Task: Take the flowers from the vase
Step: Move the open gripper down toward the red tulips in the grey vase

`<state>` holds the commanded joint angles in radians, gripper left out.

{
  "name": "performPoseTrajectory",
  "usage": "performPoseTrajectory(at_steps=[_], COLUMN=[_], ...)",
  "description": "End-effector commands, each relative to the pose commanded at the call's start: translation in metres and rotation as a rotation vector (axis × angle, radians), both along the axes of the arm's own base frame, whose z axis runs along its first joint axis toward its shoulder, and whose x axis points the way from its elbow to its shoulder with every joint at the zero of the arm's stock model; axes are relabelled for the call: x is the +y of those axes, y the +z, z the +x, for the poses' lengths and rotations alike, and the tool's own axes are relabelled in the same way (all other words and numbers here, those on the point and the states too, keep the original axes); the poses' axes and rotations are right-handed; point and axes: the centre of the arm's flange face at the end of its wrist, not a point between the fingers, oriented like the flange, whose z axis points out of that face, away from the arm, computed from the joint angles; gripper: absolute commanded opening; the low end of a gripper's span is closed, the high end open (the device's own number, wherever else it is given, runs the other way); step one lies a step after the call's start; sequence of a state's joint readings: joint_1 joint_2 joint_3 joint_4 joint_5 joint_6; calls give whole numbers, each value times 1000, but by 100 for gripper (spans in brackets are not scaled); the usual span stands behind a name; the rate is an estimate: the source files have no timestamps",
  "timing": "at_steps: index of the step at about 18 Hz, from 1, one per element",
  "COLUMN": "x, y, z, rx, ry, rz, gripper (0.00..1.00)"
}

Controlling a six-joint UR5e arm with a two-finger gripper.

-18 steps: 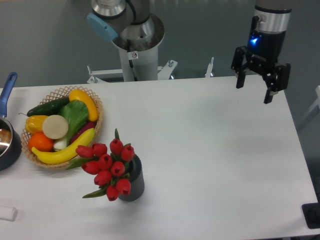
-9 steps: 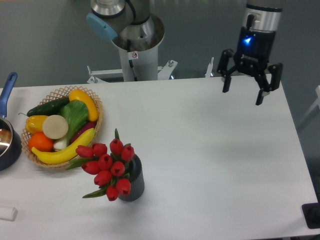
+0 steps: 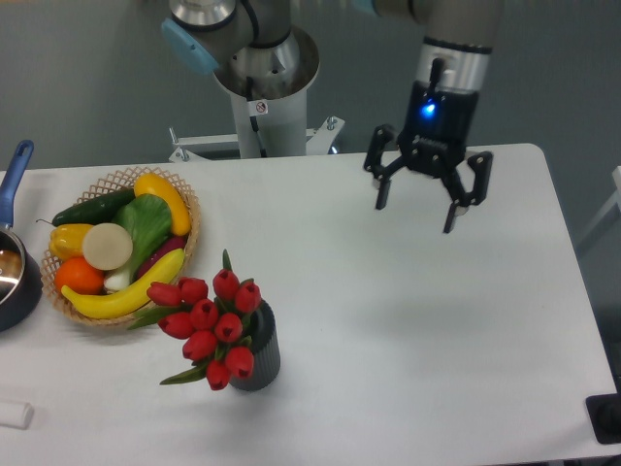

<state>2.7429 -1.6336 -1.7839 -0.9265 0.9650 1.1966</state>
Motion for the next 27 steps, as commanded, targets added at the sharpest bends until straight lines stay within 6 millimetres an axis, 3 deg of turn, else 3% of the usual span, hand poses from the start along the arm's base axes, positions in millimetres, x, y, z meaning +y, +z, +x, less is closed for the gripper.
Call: performPoseTrajectory(at_steps=[8,22,24,25,27], x=[28,72,83,98,103], y=[-27,-65,-66,-69,-75], z=[33,50,52,49,53], rx=[-150,-150,-141,-118,-120], ry=[-76,-204,-231,-255,-272], rz=[105,131,132,140,136], gripper=[100,100,100,100,100])
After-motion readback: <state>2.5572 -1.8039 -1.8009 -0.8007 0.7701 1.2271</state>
